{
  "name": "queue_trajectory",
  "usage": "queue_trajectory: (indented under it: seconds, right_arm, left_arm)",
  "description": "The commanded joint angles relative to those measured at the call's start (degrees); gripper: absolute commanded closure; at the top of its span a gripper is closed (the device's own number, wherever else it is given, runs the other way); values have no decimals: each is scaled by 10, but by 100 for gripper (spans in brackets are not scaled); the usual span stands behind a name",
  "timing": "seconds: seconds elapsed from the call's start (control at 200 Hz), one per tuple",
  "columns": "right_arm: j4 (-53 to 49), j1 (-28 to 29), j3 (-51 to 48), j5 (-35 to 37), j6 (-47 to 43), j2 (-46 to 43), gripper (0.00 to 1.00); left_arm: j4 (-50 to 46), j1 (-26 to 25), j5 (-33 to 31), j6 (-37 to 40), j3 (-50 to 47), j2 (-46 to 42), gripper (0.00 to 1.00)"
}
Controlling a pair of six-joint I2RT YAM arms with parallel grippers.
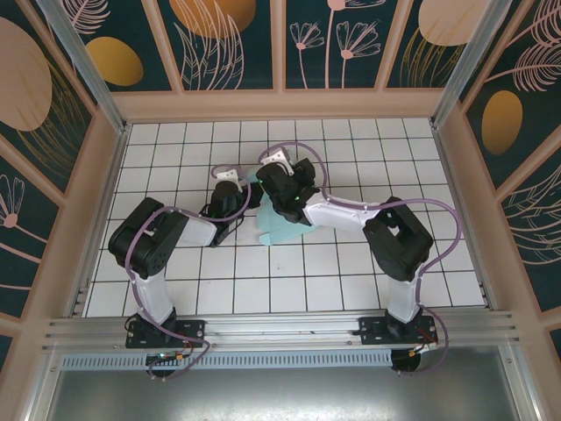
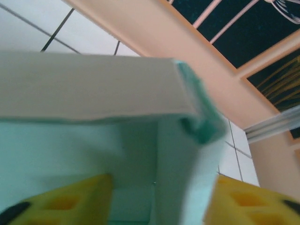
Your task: Fold the paper box
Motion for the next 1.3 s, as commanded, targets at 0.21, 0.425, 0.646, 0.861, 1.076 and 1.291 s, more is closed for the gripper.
queue_trajectory:
  seconds: [0.21,0.425,0.646,0.861,1.076,1.291]
  right_arm:
    - [12,-3,-30,-131,51,-96,22]
    - [30,-5,-57,-197,73,-159,22]
    - [49,-26,-88,-246,128,-226,22]
    - [33,-123,-138,-383,247,-298,22]
    - [54,-202,-199,-500,299,-350,23]
    - [47,-220,-211,-526,271,-350,23]
  left_arm:
    - [25,-4,21,-16,35,8,100]
    - [7,-4,12,-8,40,5,100]
    - [-53,-4,15,25,51,-16,100]
    - [-279,-4,-29,133,112,-63,100]
    - [-507,-4,-60,255,197,-99,100]
    - [-730,-4,-38,367,278,-104,100]
